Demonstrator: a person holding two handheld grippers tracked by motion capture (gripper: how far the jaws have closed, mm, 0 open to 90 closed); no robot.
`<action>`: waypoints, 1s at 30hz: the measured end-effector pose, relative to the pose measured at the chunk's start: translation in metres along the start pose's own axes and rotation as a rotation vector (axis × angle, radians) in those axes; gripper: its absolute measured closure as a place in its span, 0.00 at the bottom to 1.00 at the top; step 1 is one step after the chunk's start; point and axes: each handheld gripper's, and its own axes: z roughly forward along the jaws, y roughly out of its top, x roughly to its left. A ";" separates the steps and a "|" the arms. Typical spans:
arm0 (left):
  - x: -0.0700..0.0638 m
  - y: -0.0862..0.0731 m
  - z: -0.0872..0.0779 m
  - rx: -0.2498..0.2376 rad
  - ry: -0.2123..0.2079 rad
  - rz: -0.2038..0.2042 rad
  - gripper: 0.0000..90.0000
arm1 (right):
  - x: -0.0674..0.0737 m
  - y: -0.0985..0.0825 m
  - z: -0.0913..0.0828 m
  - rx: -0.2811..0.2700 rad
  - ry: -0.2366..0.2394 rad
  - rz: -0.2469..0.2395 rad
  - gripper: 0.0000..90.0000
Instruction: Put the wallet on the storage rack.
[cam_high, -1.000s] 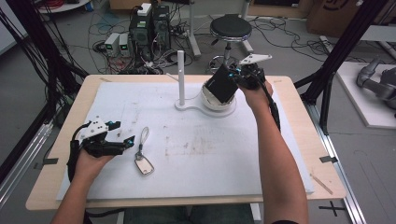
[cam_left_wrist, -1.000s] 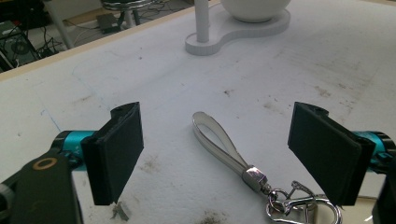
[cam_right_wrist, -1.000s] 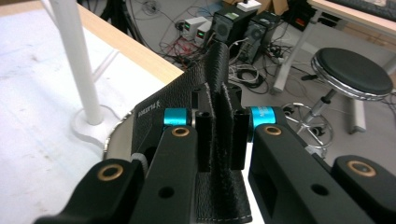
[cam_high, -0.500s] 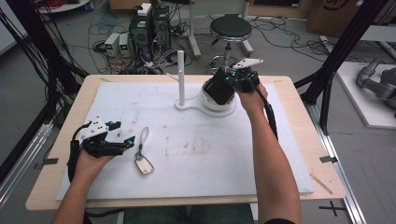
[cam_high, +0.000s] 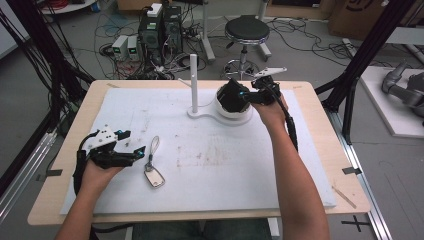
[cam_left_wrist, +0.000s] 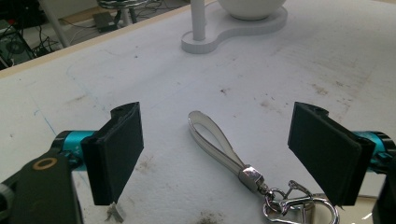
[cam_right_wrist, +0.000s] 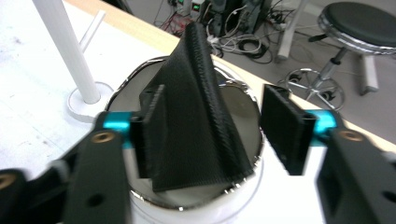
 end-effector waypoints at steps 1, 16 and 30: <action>0.000 0.000 0.000 0.001 0.001 -0.001 0.20 | 0.000 0.000 -0.004 -0.005 -0.002 -0.007 0.43; -0.003 0.003 0.006 0.006 -0.002 -0.006 0.20 | 0.017 -0.045 -0.071 -0.110 0.009 -0.001 0.35; -0.006 0.003 0.010 0.013 -0.009 0.001 0.20 | 0.026 -0.119 -0.099 -0.161 -0.011 0.107 0.29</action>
